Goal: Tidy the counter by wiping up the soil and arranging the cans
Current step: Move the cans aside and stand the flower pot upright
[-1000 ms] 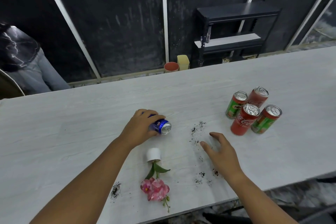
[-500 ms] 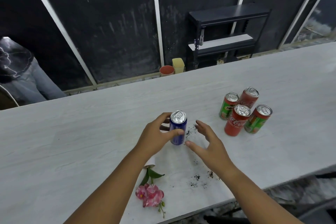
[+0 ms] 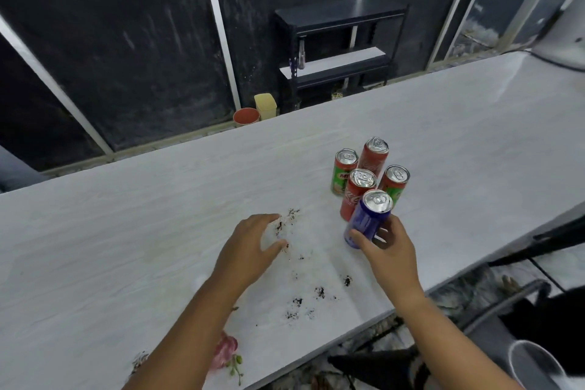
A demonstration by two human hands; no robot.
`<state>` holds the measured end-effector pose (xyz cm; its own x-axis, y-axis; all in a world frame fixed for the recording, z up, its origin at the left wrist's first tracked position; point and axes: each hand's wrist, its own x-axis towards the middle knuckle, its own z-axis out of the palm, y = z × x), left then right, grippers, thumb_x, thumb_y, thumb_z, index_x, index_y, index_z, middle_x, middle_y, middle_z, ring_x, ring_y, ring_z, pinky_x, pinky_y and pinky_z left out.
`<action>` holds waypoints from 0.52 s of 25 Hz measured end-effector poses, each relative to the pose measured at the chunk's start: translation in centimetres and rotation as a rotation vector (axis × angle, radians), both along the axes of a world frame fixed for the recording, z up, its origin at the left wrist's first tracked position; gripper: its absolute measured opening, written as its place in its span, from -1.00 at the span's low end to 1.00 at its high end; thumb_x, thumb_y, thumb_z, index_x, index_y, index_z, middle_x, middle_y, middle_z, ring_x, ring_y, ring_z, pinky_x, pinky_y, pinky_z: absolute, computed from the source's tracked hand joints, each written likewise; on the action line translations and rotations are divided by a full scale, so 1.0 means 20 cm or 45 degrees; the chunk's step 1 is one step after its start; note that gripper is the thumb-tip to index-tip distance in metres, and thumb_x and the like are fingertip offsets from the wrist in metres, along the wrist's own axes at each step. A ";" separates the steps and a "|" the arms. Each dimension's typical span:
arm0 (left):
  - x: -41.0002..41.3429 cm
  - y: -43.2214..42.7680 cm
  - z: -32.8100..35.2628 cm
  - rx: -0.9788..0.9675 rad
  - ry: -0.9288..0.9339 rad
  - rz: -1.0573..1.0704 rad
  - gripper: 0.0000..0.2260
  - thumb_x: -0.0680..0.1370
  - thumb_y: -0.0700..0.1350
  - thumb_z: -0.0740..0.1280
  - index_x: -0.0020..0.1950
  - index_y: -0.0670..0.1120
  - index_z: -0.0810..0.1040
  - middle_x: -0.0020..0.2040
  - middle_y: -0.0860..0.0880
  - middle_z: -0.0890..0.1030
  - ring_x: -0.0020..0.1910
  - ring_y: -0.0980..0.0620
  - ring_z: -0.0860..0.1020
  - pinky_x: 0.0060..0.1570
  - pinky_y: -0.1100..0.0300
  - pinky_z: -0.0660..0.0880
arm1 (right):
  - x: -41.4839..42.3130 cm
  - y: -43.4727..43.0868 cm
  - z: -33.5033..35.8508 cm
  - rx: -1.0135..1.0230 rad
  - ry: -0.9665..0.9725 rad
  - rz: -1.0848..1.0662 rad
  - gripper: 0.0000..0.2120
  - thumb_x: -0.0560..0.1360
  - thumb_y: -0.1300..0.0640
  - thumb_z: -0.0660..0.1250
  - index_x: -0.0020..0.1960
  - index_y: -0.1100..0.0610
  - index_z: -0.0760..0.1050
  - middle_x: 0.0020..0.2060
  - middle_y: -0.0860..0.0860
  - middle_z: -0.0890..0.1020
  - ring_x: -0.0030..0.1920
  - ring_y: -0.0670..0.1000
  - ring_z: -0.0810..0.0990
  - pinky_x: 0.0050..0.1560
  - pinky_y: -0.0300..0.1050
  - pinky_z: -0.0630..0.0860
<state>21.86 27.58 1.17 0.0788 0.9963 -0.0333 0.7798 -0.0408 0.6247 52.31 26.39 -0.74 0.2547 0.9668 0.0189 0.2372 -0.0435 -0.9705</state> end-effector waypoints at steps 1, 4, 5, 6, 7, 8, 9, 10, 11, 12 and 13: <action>-0.08 -0.01 -0.04 0.016 0.061 0.071 -0.52 0.64 0.17 0.43 0.56 0.18 0.49 0.53 0.18 0.49 0.56 0.10 0.36 0.43 0.14 0.39 | 0.07 0.00 -0.01 -0.006 -0.018 -0.058 -0.46 0.34 -0.24 0.66 0.24 -0.34 0.53 0.17 -0.31 0.71 0.12 -0.23 0.72 0.07 -0.10 0.67; -0.28 -0.06 -0.14 -0.004 0.201 0.266 -0.55 0.66 0.15 0.41 0.54 0.09 0.54 0.54 0.08 0.51 0.56 -0.02 0.37 0.45 0.02 0.41 | 0.24 0.02 -0.03 -0.032 -0.062 -0.188 -0.43 0.33 -0.21 0.67 0.26 -0.36 0.51 0.17 -0.34 0.70 0.12 -0.26 0.70 0.09 -0.08 0.67; -0.33 -0.06 -0.17 -0.026 0.242 0.305 -0.55 0.65 0.17 0.40 0.53 0.10 0.55 0.54 0.07 0.52 0.54 -0.03 0.41 0.43 0.00 0.44 | 0.27 0.02 -0.04 -0.041 -0.074 -0.216 -0.42 0.33 -0.21 0.67 0.26 -0.37 0.50 0.17 -0.36 0.69 0.13 -0.27 0.69 0.09 -0.09 0.66; -0.35 -0.06 -0.18 -0.052 0.258 0.337 -0.56 0.65 0.20 0.39 0.51 0.12 0.55 0.53 0.07 0.53 0.51 -0.04 0.44 0.39 0.00 0.46 | 0.30 0.02 -0.05 -0.048 -0.083 -0.236 -0.41 0.33 -0.22 0.66 0.26 -0.39 0.49 0.17 -0.38 0.68 0.13 -0.29 0.69 0.08 -0.10 0.65; -0.36 -0.05 -0.18 -0.077 0.251 0.363 -0.57 0.65 0.21 0.38 0.50 0.13 0.57 0.52 0.07 0.55 0.48 -0.04 0.47 0.36 0.00 0.48 | 0.33 0.03 -0.05 -0.053 -0.090 -0.247 -0.41 0.32 -0.24 0.66 0.26 -0.41 0.48 0.17 -0.41 0.67 0.13 -0.31 0.68 0.08 -0.12 0.64; -0.36 -0.04 -0.18 -0.093 0.239 0.377 -0.58 0.65 0.22 0.38 0.48 0.13 0.58 0.50 0.07 0.56 0.46 -0.04 0.48 0.34 0.00 0.49 | 0.34 0.03 -0.06 -0.057 -0.106 -0.248 -0.41 0.32 -0.26 0.65 0.26 -0.41 0.47 0.17 -0.42 0.66 0.13 -0.32 0.67 0.08 -0.13 0.64; -0.36 -0.04 -0.17 -0.097 0.238 0.378 -0.60 0.66 0.22 0.37 0.47 0.13 0.59 0.49 0.07 0.57 0.46 -0.04 0.49 0.32 0.01 0.49 | 0.35 0.04 -0.06 -0.061 -0.132 -0.241 -0.39 0.32 -0.29 0.64 0.28 -0.39 0.46 0.18 -0.42 0.65 0.13 -0.33 0.67 0.09 -0.13 0.64; -0.35 -0.03 -0.16 -0.093 0.249 0.371 -0.61 0.66 0.21 0.37 0.45 0.12 0.60 0.47 0.07 0.58 0.45 -0.04 0.49 0.30 0.01 0.49 | 0.36 0.05 -0.07 -0.065 -0.155 -0.233 -0.37 0.31 -0.31 0.62 0.31 -0.37 0.45 0.19 -0.40 0.66 0.14 -0.31 0.67 0.11 -0.11 0.64; -0.34 -0.04 -0.15 -0.087 0.263 0.364 -0.61 0.66 0.21 0.37 0.44 0.11 0.61 0.46 0.08 0.59 0.45 -0.04 0.49 0.29 0.01 0.50 | 0.36 0.05 -0.07 -0.072 -0.171 -0.227 -0.34 0.31 -0.33 0.61 0.33 -0.34 0.45 0.21 -0.36 0.67 0.15 -0.29 0.67 0.14 -0.08 0.65; -0.33 -0.04 -0.14 -0.083 0.268 0.363 -0.62 0.66 0.21 0.36 0.44 0.11 0.61 0.45 0.08 0.59 0.44 -0.03 0.49 0.28 0.01 0.50 | 0.36 0.06 -0.07 -0.080 -0.179 -0.219 -0.33 0.32 -0.32 0.62 0.36 -0.31 0.44 0.24 -0.30 0.67 0.19 -0.24 0.67 0.19 -0.03 0.65; -0.33 -0.05 -0.13 -0.081 0.263 0.370 -0.61 0.66 0.22 0.36 0.43 0.11 0.62 0.45 0.08 0.60 0.43 -0.03 0.50 0.28 0.01 0.51 | 0.36 0.06 -0.08 -0.090 -0.174 -0.209 -0.31 0.35 -0.28 0.64 0.39 -0.27 0.43 0.29 -0.25 0.66 0.23 -0.17 0.67 0.24 0.01 0.64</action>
<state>15.29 26.68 -1.52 -0.2223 0.9716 -0.0816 0.8633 0.2350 0.4467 59.59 27.56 -2.32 0.4084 0.9128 -0.0020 0.3508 -0.1590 -0.9229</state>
